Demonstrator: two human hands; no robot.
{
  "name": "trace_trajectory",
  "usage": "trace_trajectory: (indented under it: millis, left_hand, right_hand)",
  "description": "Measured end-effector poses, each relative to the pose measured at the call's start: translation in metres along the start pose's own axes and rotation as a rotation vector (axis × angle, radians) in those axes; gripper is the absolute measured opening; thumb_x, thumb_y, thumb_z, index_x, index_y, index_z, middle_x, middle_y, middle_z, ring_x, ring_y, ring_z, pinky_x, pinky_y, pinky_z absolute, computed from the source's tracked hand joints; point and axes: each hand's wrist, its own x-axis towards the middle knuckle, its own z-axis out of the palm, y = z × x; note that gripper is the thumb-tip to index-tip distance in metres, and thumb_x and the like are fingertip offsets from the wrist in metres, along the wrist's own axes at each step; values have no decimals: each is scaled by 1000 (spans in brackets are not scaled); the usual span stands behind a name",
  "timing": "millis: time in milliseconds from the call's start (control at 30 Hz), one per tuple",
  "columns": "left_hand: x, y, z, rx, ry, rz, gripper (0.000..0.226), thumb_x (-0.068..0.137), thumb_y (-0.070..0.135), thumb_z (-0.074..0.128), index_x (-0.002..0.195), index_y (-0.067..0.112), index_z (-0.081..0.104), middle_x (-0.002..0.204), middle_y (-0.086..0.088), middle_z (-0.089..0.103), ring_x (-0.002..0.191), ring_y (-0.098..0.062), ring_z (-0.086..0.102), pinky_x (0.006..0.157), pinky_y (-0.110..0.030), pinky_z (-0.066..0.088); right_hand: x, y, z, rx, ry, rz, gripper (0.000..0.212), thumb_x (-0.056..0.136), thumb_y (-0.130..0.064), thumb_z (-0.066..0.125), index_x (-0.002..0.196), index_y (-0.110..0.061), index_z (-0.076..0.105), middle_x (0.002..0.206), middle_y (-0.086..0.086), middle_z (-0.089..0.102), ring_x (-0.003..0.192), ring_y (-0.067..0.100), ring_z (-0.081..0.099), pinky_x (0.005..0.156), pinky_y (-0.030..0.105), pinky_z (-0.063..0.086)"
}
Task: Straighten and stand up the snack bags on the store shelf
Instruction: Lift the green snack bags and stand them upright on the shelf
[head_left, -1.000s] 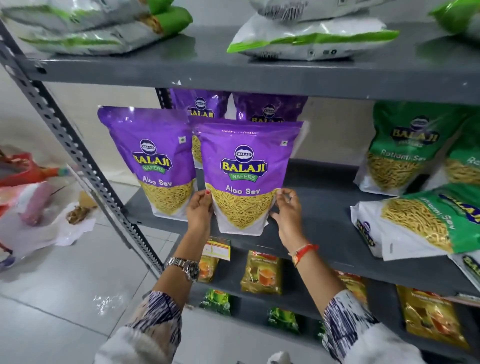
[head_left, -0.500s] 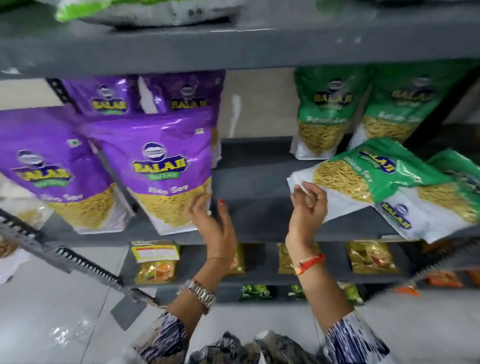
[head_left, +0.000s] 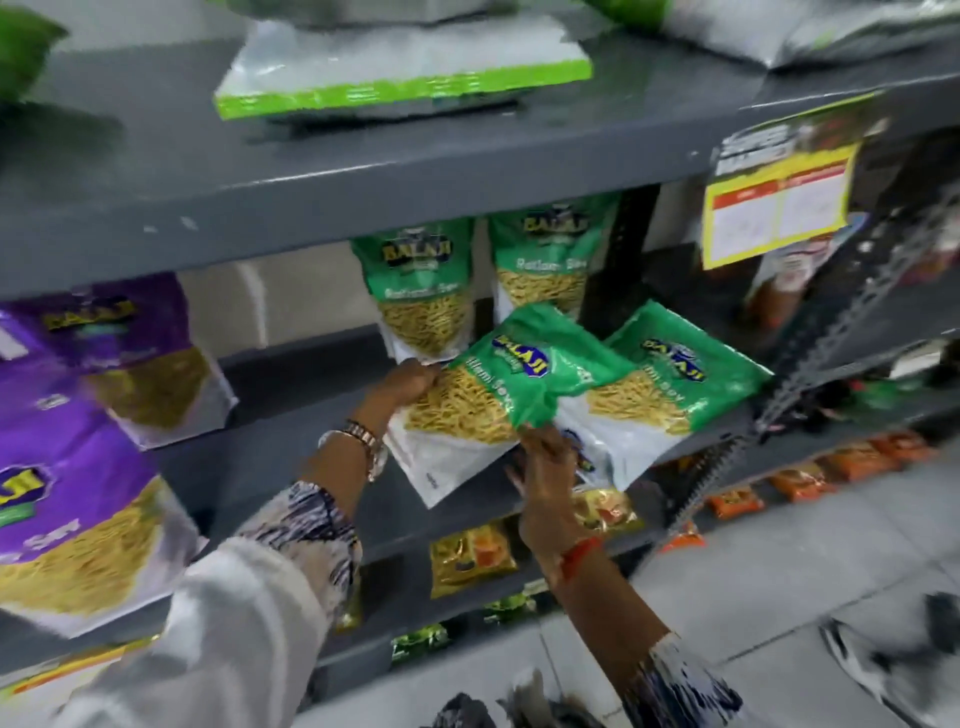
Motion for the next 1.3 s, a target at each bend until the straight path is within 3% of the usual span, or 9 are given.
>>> trace_trajectory:
  millis: [67, 167, 267, 400, 533, 867, 1000, 1167, 1300]
  left_hand:
    - [0, 9, 4, -54, -1, -41, 30, 93, 29, 45, 79, 6, 59, 72, -10, 57, 76, -23, 55, 65, -23, 43]
    - [1, 15, 6, -178, 22, -57, 19, 91, 21, 49, 89, 4, 58, 69, -10, 56, 53, -14, 52, 53, -16, 44]
    - [-3, 6, 7, -277, 88, -65, 34, 87, 21, 55, 112, -2, 58, 111, -19, 62, 77, -23, 58, 83, -32, 49]
    - [-29, -4, 14, -352, 171, -40, 22, 83, 28, 61, 99, 15, 68, 110, -13, 68, 90, -26, 65, 94, -39, 50]
    - [-65, -16, 34, -555, 134, -29, 18, 89, 19, 52, 92, 8, 66, 65, 5, 74, 60, -9, 69, 71, -25, 55]
    - [-145, -42, 80, -869, 334, -76, 16, 87, 9, 53, 76, 10, 64, 55, 1, 62, 55, -13, 54, 52, -19, 50]
    - [-199, -40, 89, -973, 342, 10, 24, 89, 5, 46, 69, 12, 57, 37, 8, 56, 36, -2, 48, 40, -13, 41]
    - [-252, -36, 80, -1005, 362, 116, 31, 87, 14, 54, 59, 18, 67, 51, 9, 67, 46, -5, 59, 45, -13, 45]
    - [-283, -21, 74, -1007, 383, 201, 41, 87, 12, 52, 49, 19, 66, 45, 11, 63, 41, -1, 55, 39, -10, 38]
  right_hand:
    - [0, -9, -4, 6, -76, 68, 14, 91, -9, 50, 103, -7, 58, 127, 38, 48, 108, 46, 56, 101, 55, 41]
    - [6, -16, -13, 34, -127, 112, 13, 91, -6, 50, 103, -6, 56, 89, 28, 63, 73, 23, 59, 70, 30, 54]
    - [11, -22, -20, 39, -169, 177, 8, 92, -4, 47, 91, -9, 53, 79, 5, 58, 71, 15, 55, 71, 30, 54]
    - [12, -14, -28, -87, -215, 63, 13, 91, -16, 48, 86, -21, 58, 99, 7, 66, 90, 23, 62, 90, 43, 50]
    - [0, -8, -39, -194, -179, -74, 14, 90, -28, 45, 91, -26, 59, 107, 7, 67, 100, 28, 62, 93, 52, 49]
    - [-43, -38, -79, -296, -205, -368, 9, 93, -20, 48, 89, -14, 54, 78, -6, 55, 73, 15, 51, 70, 30, 44]
    - [-71, -52, -96, -252, -244, -369, 8, 92, -14, 51, 86, -12, 55, 85, 2, 58, 73, 9, 51, 54, 7, 42]
    - [-104, -72, -116, -247, -349, -342, 16, 91, -20, 53, 75, -22, 57, 94, 8, 63, 85, 19, 56, 78, 32, 43]
    - [-127, -91, -125, -200, -405, -344, 19, 91, -16, 52, 74, -24, 57, 80, -1, 60, 77, 16, 52, 73, 31, 40]
